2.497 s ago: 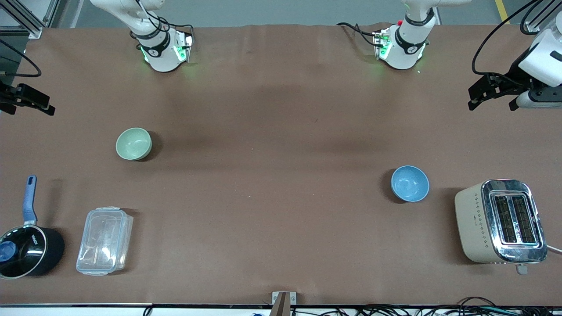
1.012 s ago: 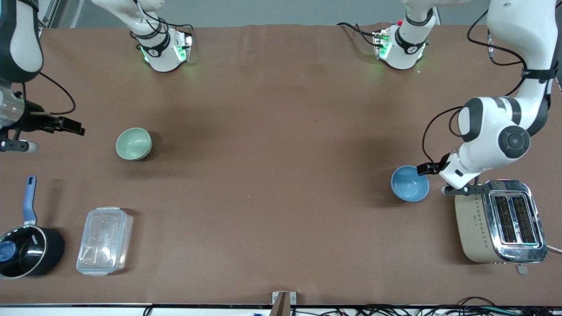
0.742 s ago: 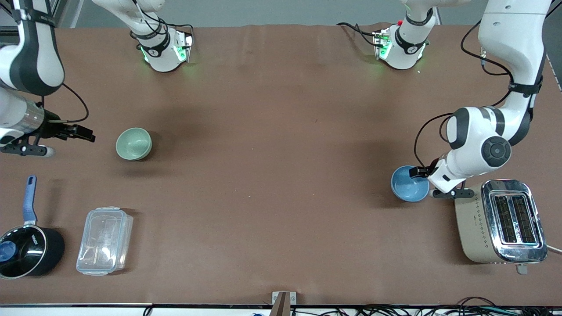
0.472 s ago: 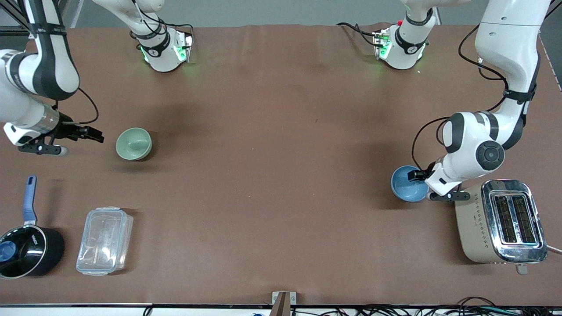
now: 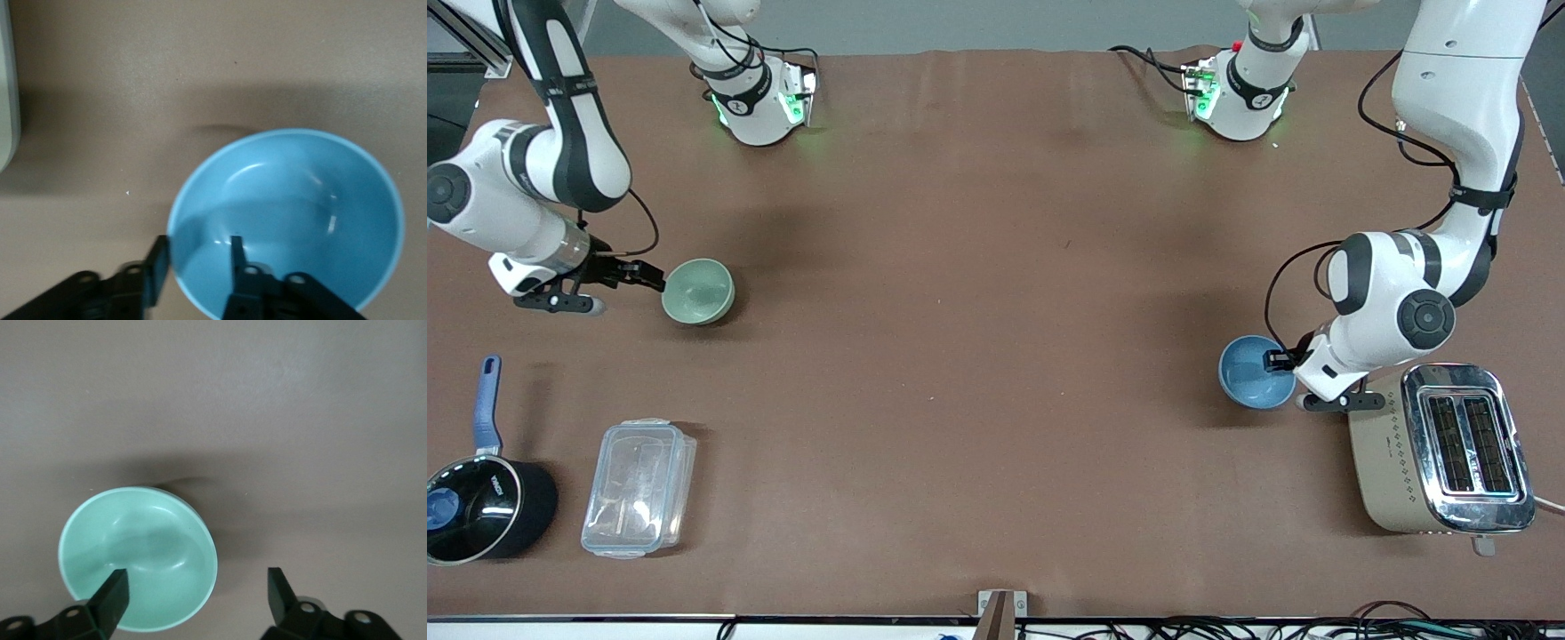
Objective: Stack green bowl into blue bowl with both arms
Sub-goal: 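Grasp the green bowl with the right gripper while the left gripper grasps the blue bowl, then slide the blue bowl with the left gripper toward the table middle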
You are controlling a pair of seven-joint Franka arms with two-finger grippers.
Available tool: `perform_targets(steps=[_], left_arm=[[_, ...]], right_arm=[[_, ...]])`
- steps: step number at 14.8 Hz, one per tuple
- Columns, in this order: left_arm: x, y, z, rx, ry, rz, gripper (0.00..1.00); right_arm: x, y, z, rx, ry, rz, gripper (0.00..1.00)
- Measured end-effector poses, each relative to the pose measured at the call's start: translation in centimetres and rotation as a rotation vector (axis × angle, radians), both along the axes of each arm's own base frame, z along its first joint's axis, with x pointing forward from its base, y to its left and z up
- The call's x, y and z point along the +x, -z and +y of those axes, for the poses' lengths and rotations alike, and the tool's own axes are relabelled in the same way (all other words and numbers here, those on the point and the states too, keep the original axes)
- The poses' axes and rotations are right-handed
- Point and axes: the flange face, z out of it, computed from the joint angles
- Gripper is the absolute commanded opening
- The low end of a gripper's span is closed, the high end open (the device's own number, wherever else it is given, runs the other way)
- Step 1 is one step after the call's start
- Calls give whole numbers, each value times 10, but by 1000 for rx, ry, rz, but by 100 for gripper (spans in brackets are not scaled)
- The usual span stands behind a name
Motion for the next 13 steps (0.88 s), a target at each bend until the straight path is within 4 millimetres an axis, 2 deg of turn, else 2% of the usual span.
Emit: perform_targets(steps=[4, 8, 9, 11, 12, 13], left_arm=[[3, 3, 5, 0, -9, 1, 1], [9, -10, 0, -5, -2, -20, 0], [9, -19, -6, -8, 8, -17, 0], [6, -47, -31, -21, 37, -6, 0], [4, -64, -50, -28, 37, -14, 0], [1, -78, -72, -37, 27, -24, 0]], right_arm=[[-2, 28, 0, 3, -1, 29, 81], [-5, 52, 0, 5, -11, 45, 80], [-6, 57, 0, 6, -14, 50, 79], [-7, 64, -1, 7, -15, 57, 74], [-8, 67, -2, 8, -15, 60, 68], [-8, 68, -2, 9, -15, 62, 56]])
